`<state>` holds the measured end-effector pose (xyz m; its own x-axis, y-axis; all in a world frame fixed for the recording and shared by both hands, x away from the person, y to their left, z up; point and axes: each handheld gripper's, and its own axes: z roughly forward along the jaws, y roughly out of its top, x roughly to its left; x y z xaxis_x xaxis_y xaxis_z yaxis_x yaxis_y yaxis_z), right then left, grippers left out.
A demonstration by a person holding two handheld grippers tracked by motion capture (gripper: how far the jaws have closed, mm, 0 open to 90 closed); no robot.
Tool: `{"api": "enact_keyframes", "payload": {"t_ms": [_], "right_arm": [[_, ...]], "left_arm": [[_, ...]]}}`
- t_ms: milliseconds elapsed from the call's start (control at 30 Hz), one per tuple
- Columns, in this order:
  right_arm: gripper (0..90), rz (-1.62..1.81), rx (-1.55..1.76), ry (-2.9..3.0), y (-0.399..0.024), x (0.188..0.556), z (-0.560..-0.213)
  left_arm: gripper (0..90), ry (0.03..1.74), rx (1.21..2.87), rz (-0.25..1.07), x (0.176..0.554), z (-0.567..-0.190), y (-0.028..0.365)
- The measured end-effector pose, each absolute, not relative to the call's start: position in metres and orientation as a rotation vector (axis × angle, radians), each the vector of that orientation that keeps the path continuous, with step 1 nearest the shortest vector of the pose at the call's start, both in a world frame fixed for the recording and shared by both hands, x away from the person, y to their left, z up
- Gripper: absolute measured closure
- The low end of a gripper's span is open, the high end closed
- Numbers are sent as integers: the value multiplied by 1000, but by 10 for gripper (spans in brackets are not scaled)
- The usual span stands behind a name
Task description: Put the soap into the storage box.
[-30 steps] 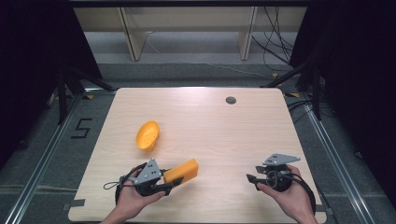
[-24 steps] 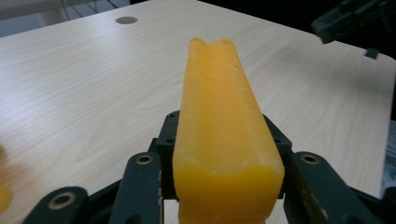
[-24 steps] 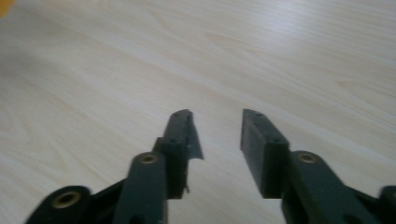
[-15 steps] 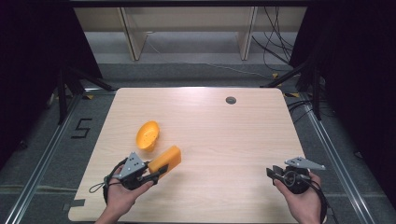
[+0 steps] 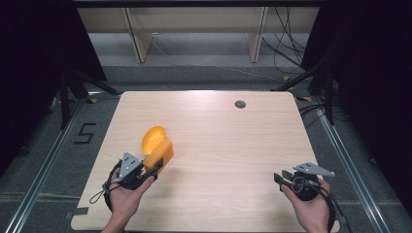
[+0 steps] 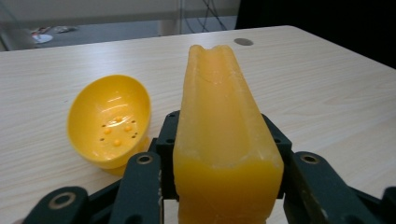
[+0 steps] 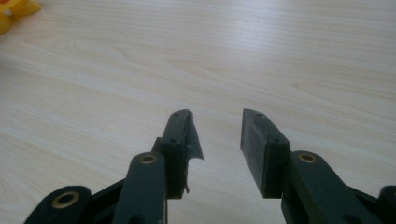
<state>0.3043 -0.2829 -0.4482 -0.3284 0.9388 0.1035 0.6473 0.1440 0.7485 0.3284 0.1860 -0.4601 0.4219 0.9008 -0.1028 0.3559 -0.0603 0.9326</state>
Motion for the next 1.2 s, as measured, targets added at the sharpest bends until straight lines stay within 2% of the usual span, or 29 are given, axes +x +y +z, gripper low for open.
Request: {"api": "enact_keyframes", "payload": {"t_ms": [567, 1200], "right_arm": [[610, 1007, 1539, 2000, -289, 308, -450], [589, 1010, 1553, 2009, -291, 310, -454]], "left_arm": [[603, 1236, 1476, 786, 343, -446, 190], [603, 1297, 1391, 902, 368, -446, 188]]}}
